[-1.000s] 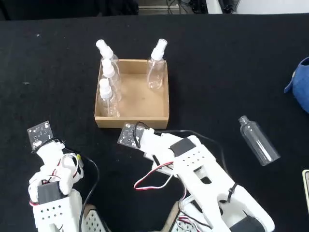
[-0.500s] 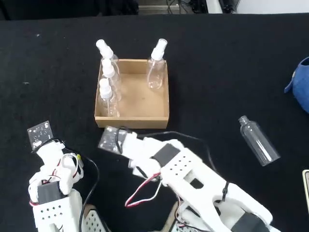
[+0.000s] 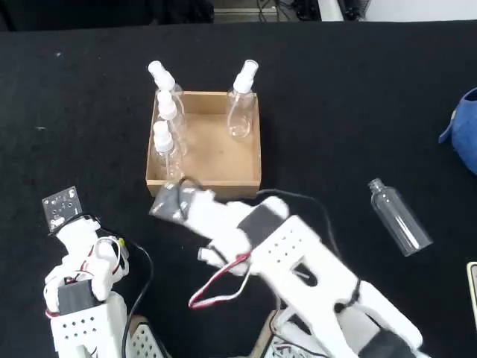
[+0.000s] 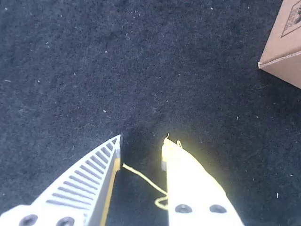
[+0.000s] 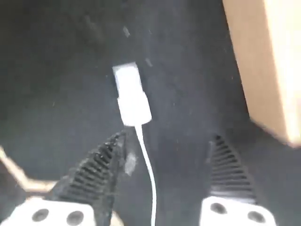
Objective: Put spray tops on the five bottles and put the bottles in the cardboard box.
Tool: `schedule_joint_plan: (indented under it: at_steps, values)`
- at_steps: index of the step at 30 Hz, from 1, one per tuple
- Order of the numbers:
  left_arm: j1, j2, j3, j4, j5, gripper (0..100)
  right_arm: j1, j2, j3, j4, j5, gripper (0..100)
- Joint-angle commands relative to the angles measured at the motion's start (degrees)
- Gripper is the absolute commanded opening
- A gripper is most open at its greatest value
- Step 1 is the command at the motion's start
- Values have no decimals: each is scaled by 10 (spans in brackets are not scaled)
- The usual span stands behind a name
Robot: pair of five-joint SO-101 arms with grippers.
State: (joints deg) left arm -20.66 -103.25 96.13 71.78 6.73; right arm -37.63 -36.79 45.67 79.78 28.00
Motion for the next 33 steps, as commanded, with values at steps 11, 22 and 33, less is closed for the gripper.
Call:
schedule_joint_plan:
  at_steps: [11, 22, 33]
  values:
    - [6, -10, 13, 10, -6, 30, 641, -6, -153, 68, 319, 322]
    - [6, -10, 13, 10, -6, 30, 737, 262, -319, 20, 327, 326]
    - [6, -10, 13, 10, -6, 30, 737, 417, -379, 15, 373, 326]
